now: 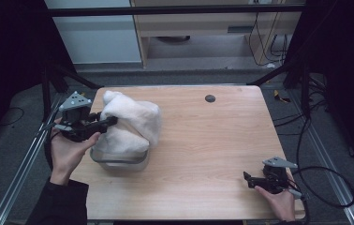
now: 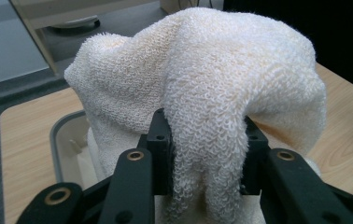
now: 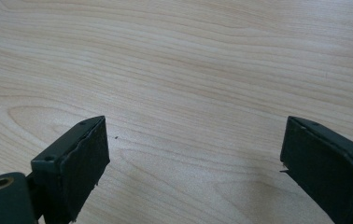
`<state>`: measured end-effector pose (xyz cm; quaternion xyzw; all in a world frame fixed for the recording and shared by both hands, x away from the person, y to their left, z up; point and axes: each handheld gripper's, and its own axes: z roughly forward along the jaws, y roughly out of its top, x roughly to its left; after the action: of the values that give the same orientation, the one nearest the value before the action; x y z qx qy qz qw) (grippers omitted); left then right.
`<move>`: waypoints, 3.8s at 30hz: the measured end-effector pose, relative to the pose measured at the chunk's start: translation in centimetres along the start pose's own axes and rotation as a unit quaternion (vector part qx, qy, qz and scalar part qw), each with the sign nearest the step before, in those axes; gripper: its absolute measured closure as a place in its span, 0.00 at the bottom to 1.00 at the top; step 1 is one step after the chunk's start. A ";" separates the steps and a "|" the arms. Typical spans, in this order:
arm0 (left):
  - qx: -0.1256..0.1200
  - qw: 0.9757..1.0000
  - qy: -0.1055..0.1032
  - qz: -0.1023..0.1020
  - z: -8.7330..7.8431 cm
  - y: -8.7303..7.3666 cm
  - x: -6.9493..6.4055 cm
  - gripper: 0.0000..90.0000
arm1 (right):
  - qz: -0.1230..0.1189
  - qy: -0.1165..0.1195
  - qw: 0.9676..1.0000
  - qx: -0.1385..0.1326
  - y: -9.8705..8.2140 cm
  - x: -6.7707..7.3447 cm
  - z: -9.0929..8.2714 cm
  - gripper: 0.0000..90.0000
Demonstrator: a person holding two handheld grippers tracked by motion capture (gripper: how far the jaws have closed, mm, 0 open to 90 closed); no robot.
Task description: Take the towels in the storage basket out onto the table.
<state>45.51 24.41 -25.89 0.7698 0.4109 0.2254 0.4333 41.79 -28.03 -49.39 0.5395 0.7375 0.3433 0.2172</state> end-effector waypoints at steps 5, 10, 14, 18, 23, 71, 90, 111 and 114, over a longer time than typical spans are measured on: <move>0.001 1.000 -0.012 0.013 0.5 0.7 -1.3 0.72 | -0.002 -0.001 1.000 -0.001 0.0 0.0 0.0 0.09; 0.008 0.999 -0.026 0.028 1.5 1.2 -2.6 0.72 | 0.001 0.002 1.000 -0.002 0.0 0.0 -0.1 0.09; 0.008 0.999 -0.040 0.035 2.3 1.4 -3.7 0.72 | 0.000 0.002 1.000 -0.003 0.0 -0.1 -0.1 0.09; 0.006 0.998 -0.051 0.038 3.0 1.5 -4.5 0.72 | -0.002 -0.002 1.000 -0.005 0.0 -0.1 -0.2 0.09; 0.002 0.997 -0.062 0.043 3.9 1.6 -5.5 0.72 | -0.004 -0.003 1.000 -0.006 0.0 -0.1 -0.2 0.09; 0.050 0.983 -0.167 0.053 16.8 -6.0 -12.7 0.71 | -0.013 -0.005 1.000 -0.006 -0.1 0.0 -0.2 0.09; 0.073 0.983 -0.157 0.056 17.6 -10.0 -11.9 0.50 | -0.012 -0.009 1.000 -0.009 -0.1 0.0 -0.3 0.09; 0.068 0.985 -0.137 0.078 15.1 -9.7 -11.4 0.28 | -0.009 -0.009 1.000 -0.012 -0.1 0.0 -0.4 0.09; 0.068 0.985 -0.133 0.083 14.4 -9.8 -11.1 0.27 | -0.012 -0.011 1.000 -0.012 -0.1 -0.1 -0.4 0.09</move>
<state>45.08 11.10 -41.70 0.8522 0.2986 0.1280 0.4100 41.48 -28.21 -49.23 0.5323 0.7371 0.3432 0.2357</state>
